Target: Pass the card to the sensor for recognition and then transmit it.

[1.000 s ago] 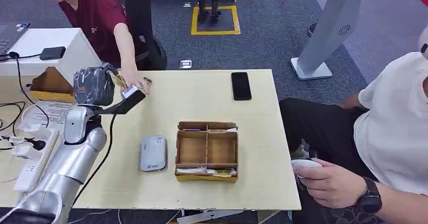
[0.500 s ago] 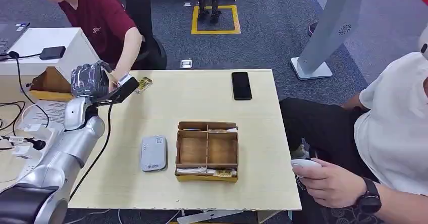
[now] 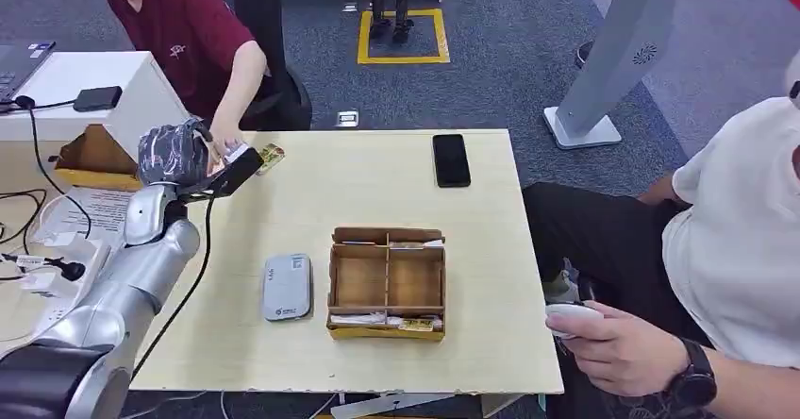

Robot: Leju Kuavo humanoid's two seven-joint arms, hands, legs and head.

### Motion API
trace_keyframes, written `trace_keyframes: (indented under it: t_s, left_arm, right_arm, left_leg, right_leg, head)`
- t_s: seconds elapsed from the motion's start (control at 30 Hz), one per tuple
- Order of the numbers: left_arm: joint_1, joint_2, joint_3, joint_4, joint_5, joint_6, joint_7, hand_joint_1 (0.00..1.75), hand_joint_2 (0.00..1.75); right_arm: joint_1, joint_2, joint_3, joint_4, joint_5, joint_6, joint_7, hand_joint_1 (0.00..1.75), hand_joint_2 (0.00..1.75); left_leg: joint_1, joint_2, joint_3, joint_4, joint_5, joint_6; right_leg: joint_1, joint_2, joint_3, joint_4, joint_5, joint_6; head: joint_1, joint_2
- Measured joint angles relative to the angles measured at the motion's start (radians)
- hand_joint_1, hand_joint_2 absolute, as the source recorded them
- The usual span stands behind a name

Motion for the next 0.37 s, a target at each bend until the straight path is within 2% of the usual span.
trace_keyframes:
  t_s: [0.23, 0.27, 0.3, 0.37]
  left_arm:
    - [-0.004, -0.002, 0.0, 0.01, -0.001, 0.0, -0.003, 1.75, 1.75]
    - [-0.004, -0.003, 0.0, 0.01, -0.001, 0.0, -0.004, 1.66, 1.75]
    - [-0.004, -0.004, 0.0, 0.012, -0.001, 0.0, -0.005, 0.0, 1.75]
    - [-0.004, -0.007, 0.0, 0.014, -0.001, 0.0, -0.006, 0.0, 1.75]
  right_arm:
    - [0.002, 0.0, -0.002, 0.0, 0.0, 0.0, 0.0, 0.0, 1.75]
    - [0.002, 0.0, -0.002, 0.0, 0.0, 0.0, 0.0, 0.0, 1.75]
    - [0.002, 0.0, -0.002, 0.0, 0.0, 0.0, 0.0, 0.0, 1.75]
    - [0.002, 0.0, -0.002, 0.0, 0.0, 0.0, 0.0, 0.0, 1.75]
  left_leg:
    - [0.0, 0.0, 0.0, 0.0, 0.0, 0.0]
    - [0.0, 0.0, 0.0, 0.0, 0.0, 0.0]
    - [0.0, 0.0, 0.0, 0.0, 0.0, 0.0]
    - [0.0, 0.0, 0.0, 0.0, 0.0, 0.0]
  right_leg:
    - [0.0, 0.0, 0.0, 0.0, 0.0, 0.0]
    - [0.0, 0.0, 0.0, 0.0, 0.0, 0.0]
    - [0.0, 0.0, 0.0, 0.0, 0.0, 0.0]
    - [0.0, 0.0, 0.0, 0.0, 0.0, 0.0]
  head:
    - [0.0, 0.0]
    - [0.0, 0.0]
    - [0.0, 0.0]
    - [0.0, 0.0]
